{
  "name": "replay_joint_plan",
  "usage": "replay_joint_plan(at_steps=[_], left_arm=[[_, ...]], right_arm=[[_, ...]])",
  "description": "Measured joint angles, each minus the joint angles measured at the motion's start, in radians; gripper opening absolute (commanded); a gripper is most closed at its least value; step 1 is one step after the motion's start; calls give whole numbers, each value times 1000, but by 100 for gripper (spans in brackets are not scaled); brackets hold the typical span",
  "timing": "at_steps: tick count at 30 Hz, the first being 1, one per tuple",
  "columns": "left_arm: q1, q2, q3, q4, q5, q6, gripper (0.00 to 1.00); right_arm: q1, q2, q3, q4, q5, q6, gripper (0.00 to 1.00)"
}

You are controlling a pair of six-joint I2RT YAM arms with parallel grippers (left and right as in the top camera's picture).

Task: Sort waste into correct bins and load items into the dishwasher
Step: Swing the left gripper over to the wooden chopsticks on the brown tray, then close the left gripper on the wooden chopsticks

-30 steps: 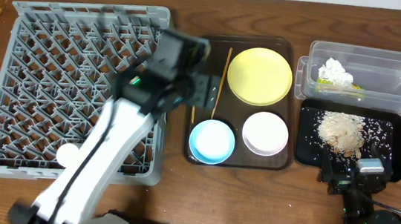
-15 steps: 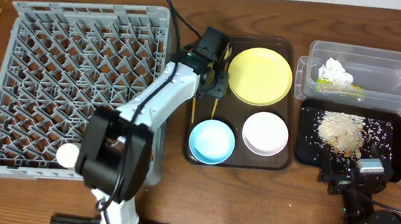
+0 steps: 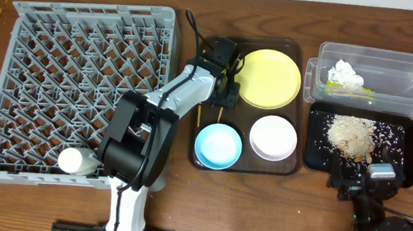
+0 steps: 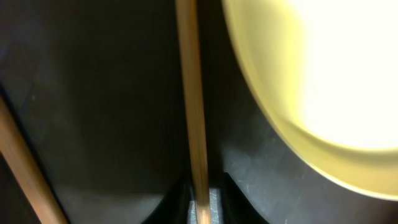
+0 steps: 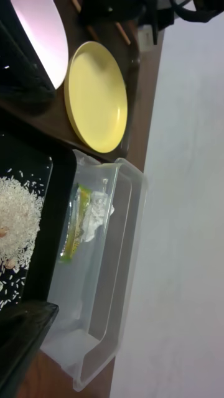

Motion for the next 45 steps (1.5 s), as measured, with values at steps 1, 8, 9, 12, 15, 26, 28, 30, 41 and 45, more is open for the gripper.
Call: replay_joint_plan(at_steps=[1, 8, 9, 12, 15, 26, 28, 30, 41, 45], left_arm=[[-2, 1, 0, 0, 0, 5, 8], [-3, 2, 0, -14, 0, -2, 8], [-3, 0, 1, -18, 0, -5, 7], [0, -12, 0, -45, 0, -29, 7], [15, -68, 0, -71, -13, -60, 7], [111, -391, 3, -367, -183, -68, 7], [131, -401, 3, -413, -217, -51, 7], [160, -401, 3, -449, -245, -26, 8], [256, -401, -53, -457, -289, 27, 28], [239, -401, -53, -458, -279, 36, 43]], right_arm=[[0, 0, 0, 0, 0, 0, 99], [0, 0, 0, 0, 0, 0, 99], [0, 0, 0, 0, 0, 0, 99], [0, 0, 0, 0, 0, 0, 99], [0, 0, 0, 0, 0, 0, 99], [0, 0, 0, 0, 0, 0, 99], [0, 0, 0, 0, 0, 0, 99], [0, 0, 0, 0, 0, 0, 99], [0, 0, 0, 0, 0, 0, 99], [0, 0, 0, 0, 0, 0, 99]])
